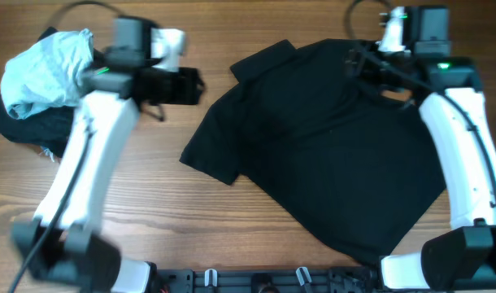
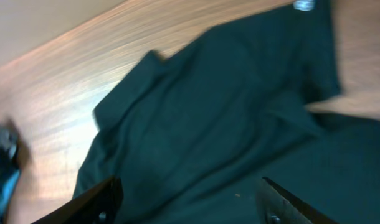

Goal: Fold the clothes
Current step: 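Lift the black T-shirt with both grippers and spread it across the table center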

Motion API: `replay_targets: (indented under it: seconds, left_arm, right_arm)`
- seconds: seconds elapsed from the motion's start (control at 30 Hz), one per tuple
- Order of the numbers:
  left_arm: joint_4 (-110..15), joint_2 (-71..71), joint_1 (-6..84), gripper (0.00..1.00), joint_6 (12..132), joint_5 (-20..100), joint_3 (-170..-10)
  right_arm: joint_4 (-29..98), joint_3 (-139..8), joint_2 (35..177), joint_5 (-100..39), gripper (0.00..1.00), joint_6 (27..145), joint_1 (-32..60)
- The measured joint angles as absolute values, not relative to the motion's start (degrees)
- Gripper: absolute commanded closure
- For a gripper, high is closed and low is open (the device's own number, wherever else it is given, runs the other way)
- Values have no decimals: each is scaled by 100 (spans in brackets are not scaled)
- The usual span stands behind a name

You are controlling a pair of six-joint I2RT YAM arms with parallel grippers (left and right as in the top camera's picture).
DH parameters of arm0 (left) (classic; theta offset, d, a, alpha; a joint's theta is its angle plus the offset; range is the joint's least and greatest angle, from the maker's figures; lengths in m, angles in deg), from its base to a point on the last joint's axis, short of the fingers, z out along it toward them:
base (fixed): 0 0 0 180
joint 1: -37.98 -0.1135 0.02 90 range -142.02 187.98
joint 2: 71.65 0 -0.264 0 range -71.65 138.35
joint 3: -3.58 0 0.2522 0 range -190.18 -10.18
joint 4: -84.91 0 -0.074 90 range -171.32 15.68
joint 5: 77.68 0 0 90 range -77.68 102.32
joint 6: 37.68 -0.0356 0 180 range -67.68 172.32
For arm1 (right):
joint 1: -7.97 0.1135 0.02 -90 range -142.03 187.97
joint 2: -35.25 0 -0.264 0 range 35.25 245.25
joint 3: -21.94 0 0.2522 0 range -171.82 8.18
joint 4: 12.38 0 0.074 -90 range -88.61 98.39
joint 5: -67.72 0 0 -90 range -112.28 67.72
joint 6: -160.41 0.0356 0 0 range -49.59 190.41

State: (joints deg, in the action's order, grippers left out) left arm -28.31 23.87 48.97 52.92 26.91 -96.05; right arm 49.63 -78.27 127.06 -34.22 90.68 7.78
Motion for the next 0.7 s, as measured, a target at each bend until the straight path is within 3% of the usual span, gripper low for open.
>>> replay_targets:
  seconds: [0.07, 0.37, 0.43, 0.53, 0.57, 0.7]
  left_arm:
    - [-3133, 3067, 5163, 22, 5157, 2628, -9605]
    - [-4005, 4888, 5329, 26, 4958, 2366, -9603]
    - [-4029, 5003, 5329, 44, 4942, 2309, -9609]
    - [-4000, 5036, 5329, 85, 4910, 2272, -9609]
    - [-3972, 5043, 5329, 93, 4907, 2263, -9609]
    - [-3279, 5067, 5325, 96, 5266, 1728, -9662]
  right_arm:
    - [5003, -7825, 12706, -3433, 21, 9146, 476]
    - [5457, -7810, 12706, -2708, 21, 9245, -341]
    - [5460, -7810, 12706, -2566, 21, 9317, -547]
    - [5457, -7810, 12708, -2494, 21, 9356, -601]
    - [5460, -7810, 12708, -2483, 21, 9359, -601]
    - [5477, -7810, 12754, -2478, 20, 9365, -601]
